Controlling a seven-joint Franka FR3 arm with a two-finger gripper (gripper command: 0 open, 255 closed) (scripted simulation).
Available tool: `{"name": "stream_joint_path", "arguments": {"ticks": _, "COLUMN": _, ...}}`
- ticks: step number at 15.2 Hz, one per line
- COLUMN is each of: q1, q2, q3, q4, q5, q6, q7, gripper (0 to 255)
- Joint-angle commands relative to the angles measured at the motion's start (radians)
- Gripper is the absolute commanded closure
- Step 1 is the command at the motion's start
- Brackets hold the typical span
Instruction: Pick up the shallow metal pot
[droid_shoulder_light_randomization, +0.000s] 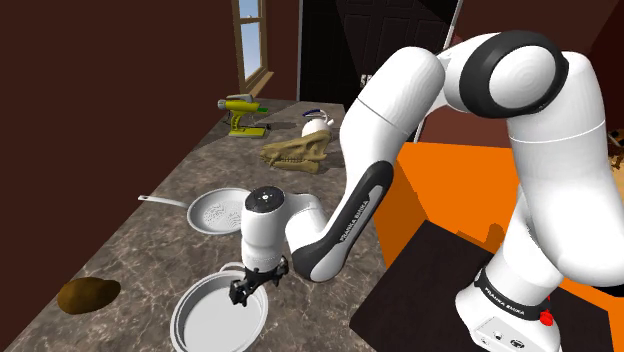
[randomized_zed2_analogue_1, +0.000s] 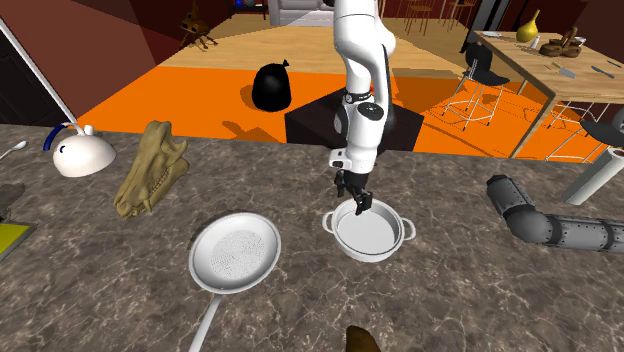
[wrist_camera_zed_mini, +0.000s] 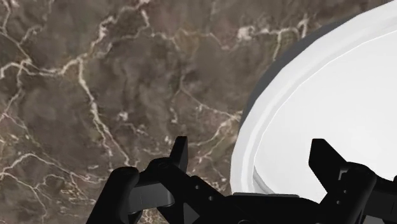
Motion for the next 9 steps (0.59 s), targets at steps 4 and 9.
{"name": "stream_joint_path", "arguments": {"ticks": 4, "q1": 0.004, "q2": 0.010, "q3": -0.006, "q4": 0.003, "q5": -0.006, "q6": 0.008, "q7": 0.004, "gripper": 255}}
{"name": "stream_joint_path", "arguments": {"ticks": 9, "q1": 0.004, "q2": 0.010, "q3": -0.007, "q4": 0.003, "q5": -0.006, "q6": 0.008, "q7": 0.004, "gripper": 255}}
